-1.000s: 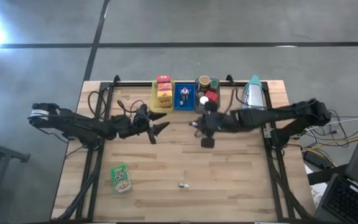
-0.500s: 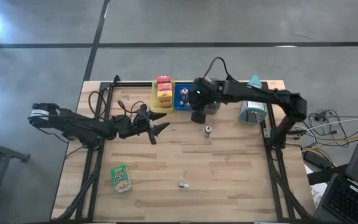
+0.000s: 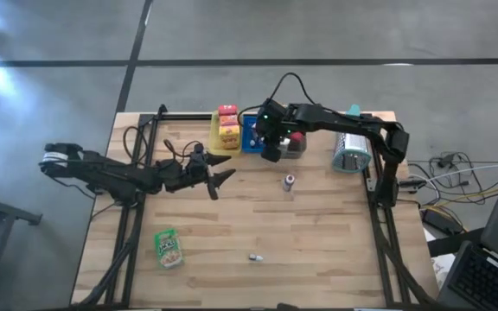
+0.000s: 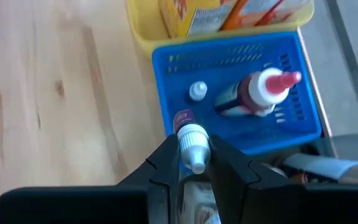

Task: Pick & Place Kitchen Items
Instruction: Put the small purple food coloring bottle into the blue bin

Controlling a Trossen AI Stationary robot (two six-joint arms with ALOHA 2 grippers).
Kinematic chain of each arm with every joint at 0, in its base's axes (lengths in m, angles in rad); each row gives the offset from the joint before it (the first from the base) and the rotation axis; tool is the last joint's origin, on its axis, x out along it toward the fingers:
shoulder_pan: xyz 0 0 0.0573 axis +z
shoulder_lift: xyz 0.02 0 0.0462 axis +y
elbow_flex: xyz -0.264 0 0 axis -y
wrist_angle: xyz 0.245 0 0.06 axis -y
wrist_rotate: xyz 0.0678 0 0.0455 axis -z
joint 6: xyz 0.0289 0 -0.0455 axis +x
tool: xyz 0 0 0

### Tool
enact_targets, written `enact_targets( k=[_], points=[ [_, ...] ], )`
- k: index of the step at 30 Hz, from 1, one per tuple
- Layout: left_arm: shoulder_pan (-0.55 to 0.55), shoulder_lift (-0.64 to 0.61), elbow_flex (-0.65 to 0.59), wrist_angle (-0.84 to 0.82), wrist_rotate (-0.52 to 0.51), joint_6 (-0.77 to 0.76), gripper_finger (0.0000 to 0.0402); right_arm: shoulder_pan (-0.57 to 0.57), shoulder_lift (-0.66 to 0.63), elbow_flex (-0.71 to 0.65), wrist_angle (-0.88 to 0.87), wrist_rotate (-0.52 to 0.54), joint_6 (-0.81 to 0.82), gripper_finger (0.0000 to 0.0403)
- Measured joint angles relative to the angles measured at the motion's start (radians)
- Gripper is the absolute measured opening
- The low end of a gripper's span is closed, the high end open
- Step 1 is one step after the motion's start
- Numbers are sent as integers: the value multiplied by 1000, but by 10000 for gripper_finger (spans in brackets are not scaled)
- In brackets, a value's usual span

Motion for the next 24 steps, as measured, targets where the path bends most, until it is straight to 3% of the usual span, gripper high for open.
enact_targets(
  k=[24],
  points=[
    [3, 0, 0, -8, 1, -2, 237, -50, 167, 84, 33, -10, 17, 62]
  ],
)
